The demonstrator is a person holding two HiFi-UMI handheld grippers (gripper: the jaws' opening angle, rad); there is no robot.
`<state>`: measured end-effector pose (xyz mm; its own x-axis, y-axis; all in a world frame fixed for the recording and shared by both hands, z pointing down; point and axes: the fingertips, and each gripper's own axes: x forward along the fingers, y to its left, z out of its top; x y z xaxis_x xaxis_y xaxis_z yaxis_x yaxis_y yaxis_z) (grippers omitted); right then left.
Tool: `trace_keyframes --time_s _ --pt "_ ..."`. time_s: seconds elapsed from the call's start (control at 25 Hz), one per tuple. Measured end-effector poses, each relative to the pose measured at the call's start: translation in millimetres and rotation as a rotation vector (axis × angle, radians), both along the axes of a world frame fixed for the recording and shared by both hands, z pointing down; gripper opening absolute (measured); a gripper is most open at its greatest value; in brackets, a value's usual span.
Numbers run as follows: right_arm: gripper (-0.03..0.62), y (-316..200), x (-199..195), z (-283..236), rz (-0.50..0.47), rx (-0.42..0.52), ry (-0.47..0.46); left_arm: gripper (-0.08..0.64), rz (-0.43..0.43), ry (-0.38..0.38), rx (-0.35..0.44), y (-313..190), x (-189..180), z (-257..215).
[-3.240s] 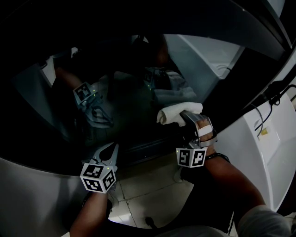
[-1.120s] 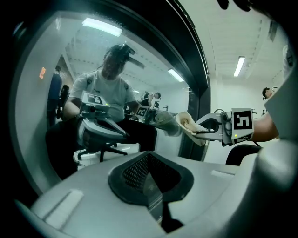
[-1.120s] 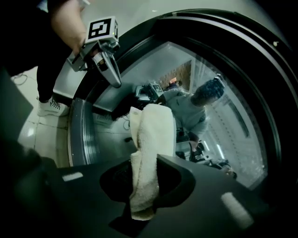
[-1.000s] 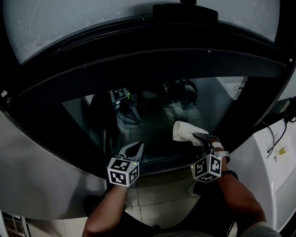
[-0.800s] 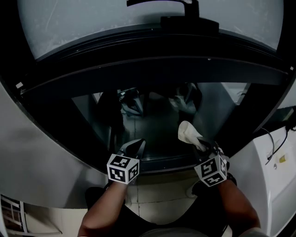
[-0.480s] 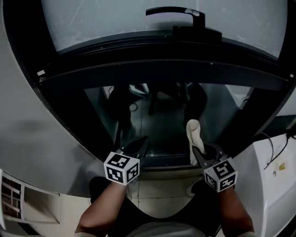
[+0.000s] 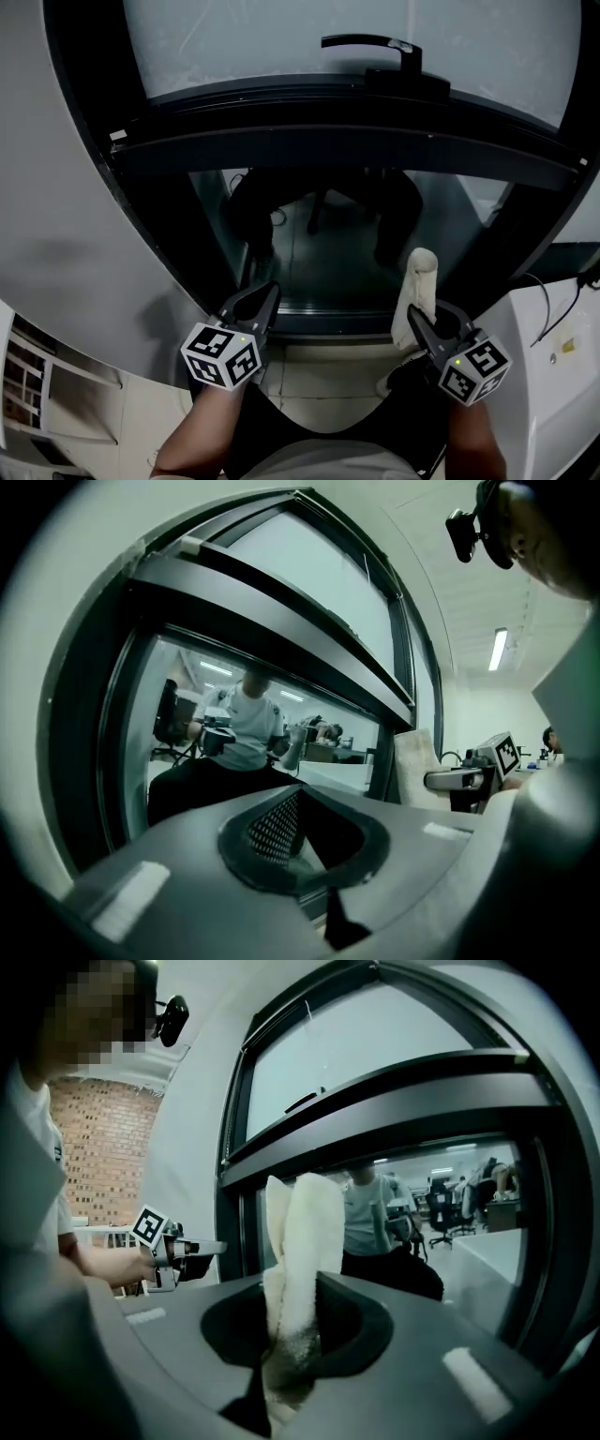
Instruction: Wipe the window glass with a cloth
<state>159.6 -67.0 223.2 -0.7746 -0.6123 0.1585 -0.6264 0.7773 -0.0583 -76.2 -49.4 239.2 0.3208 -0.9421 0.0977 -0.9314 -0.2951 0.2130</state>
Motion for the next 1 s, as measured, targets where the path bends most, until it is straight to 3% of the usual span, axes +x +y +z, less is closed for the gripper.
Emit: trace_keyframes --time_s 0.52,1.0 --pt "0.075 34 19 -18 0.019 0.065 -0.009 0.017 0.021 -0.033 0.119 45 9 -52" --pt "0.075 41 11 -18 0.002 0.060 -0.014 0.017 0.030 -0.025 0.103 46 18 -45"
